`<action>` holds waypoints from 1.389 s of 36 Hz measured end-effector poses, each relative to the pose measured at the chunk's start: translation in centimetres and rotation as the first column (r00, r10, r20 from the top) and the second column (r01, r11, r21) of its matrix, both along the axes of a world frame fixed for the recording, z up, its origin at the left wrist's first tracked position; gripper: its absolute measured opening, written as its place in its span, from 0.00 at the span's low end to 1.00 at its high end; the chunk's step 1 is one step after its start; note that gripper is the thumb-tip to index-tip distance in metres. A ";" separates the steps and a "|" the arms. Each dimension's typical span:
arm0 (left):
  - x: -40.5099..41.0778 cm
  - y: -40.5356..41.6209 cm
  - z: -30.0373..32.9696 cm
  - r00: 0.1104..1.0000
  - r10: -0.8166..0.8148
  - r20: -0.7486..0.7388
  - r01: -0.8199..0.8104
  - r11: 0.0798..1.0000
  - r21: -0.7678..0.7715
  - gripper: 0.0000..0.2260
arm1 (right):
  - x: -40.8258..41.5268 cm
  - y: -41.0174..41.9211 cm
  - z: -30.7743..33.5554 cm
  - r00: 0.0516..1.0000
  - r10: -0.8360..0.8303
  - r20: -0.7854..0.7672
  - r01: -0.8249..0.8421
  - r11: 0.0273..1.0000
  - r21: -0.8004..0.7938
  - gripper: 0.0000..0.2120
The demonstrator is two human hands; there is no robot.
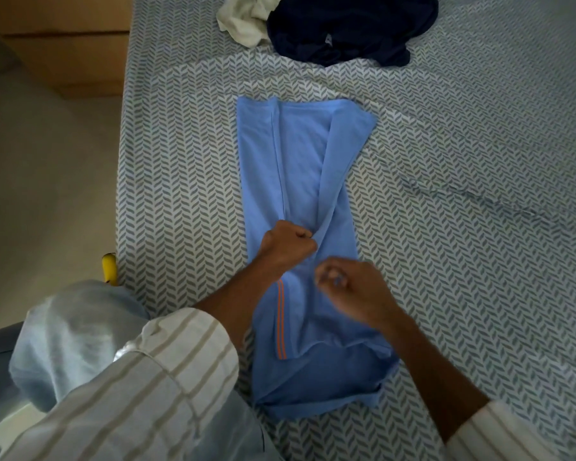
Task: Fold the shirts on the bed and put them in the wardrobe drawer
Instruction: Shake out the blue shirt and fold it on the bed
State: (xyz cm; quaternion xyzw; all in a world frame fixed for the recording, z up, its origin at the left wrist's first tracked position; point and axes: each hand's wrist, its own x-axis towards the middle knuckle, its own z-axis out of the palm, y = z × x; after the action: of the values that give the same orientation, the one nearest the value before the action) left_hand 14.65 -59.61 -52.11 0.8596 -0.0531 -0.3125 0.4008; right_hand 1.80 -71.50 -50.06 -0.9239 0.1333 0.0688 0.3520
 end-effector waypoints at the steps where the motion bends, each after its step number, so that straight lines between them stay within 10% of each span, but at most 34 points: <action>1: 0.1 0.1 -0.2 1.000 -0.001 -0.005 0.001 1.000 -0.011 0.07 | 1.6 -0.7 0.3 0.998 -0.056 0.036 0.057 0.998 -0.007 0.16; 8: 1.1 1.2 -1.5 0.987 0.071 -0.142 -0.089 0.989 -0.121 0.06 | 14.1 -7.4 -2.2 0.827 -0.553 -0.101 0.558 0.786 0.268 0.07; 13: 1.2 1.8 -1.4 0.953 0.105 -0.284 -0.172 0.959 -0.224 0.05 | 19.2 -9.6 -3.1 0.726 -0.637 -0.259 0.668 0.562 0.488 0.07; 18: 2.1 2.0 -1.4 0.934 0.084 -0.346 -0.170 0.959 -0.226 0.10 | 22.8 -10.8 -3.8 0.718 -0.666 -0.205 0.650 0.534 0.540 0.06; 31: 3.3 2.1 -2.2 0.914 0.047 -0.404 -0.124 0.978 -0.167 0.15 | 32.0 -9.1 -1.5 0.761 -0.545 0.352 0.560 0.826 0.067 0.11; 39: 3.4 2.1 -1.8 0.907 0.048 -0.419 -0.126 0.979 -0.161 0.08 | 33.8 -4.4 -3.4 0.954 -0.228 0.193 0.244 0.968 -0.064 0.11; 50: 3.1 2.3 -1.9 0.923 0.044 -0.381 -0.123 0.975 -0.187 0.06 | 31.1 -4.3 -3.5 0.994 0.037 0.104 -0.020 0.986 -0.163 0.23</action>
State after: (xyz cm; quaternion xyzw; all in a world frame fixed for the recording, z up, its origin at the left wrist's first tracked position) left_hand 17.79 -57.27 -54.03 0.7391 0.0291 -0.4462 0.5038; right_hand 32.88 -75.78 -53.58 -0.9536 0.1063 0.0134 0.2815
